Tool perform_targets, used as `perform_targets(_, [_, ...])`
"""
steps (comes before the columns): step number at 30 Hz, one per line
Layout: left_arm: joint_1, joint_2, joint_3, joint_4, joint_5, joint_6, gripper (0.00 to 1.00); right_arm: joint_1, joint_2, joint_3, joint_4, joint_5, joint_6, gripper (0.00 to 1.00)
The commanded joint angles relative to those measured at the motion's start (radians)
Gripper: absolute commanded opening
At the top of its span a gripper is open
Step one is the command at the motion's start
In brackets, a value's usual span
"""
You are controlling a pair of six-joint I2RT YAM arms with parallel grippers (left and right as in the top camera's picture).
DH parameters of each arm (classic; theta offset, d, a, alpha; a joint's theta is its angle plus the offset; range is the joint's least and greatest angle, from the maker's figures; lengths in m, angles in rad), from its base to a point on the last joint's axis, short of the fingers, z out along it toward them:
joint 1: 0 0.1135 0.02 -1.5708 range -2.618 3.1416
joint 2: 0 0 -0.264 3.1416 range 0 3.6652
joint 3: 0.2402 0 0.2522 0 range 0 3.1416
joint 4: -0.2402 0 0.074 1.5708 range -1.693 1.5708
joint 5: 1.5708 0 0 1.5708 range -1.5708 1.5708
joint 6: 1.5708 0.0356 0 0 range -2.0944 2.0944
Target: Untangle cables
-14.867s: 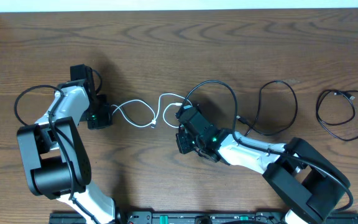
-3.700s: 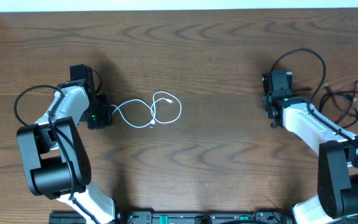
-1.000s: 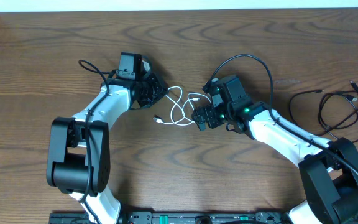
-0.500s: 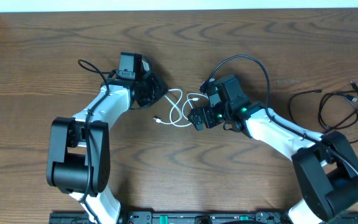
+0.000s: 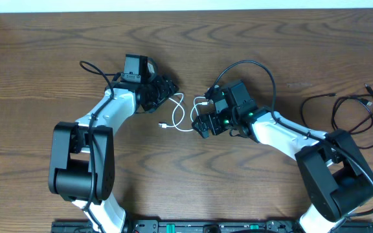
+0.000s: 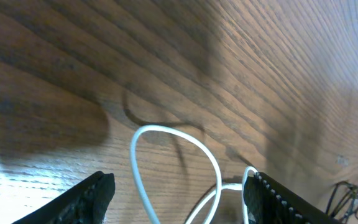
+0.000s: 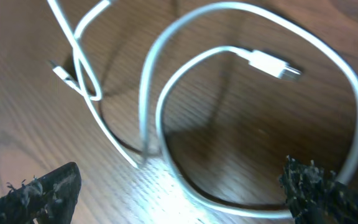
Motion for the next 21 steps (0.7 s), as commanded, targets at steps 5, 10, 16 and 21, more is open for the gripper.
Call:
perform_targets(5, [0.037,0.008,-0.006,-0.006,-0.029,0.021,0.73,0.058,0.013,0.005,0.053,-0.034,0.006,0.99])
perform_targets(10, [0.08,0.008,-0.006,-0.008,0.084,0.021,0.85,0.097,0.014,0.005,0.091,0.001,0.019,0.99])
perform_targets(16, [0.14,0.008,-0.006,-0.014,0.156,0.021,0.86,0.134,0.024,0.005,0.126,0.055,0.054,0.99])
perform_targets(21, [0.167,0.008,-0.006,-0.037,0.155,0.021,0.86,0.158,0.069,0.005,0.202,0.124,0.145,0.99])
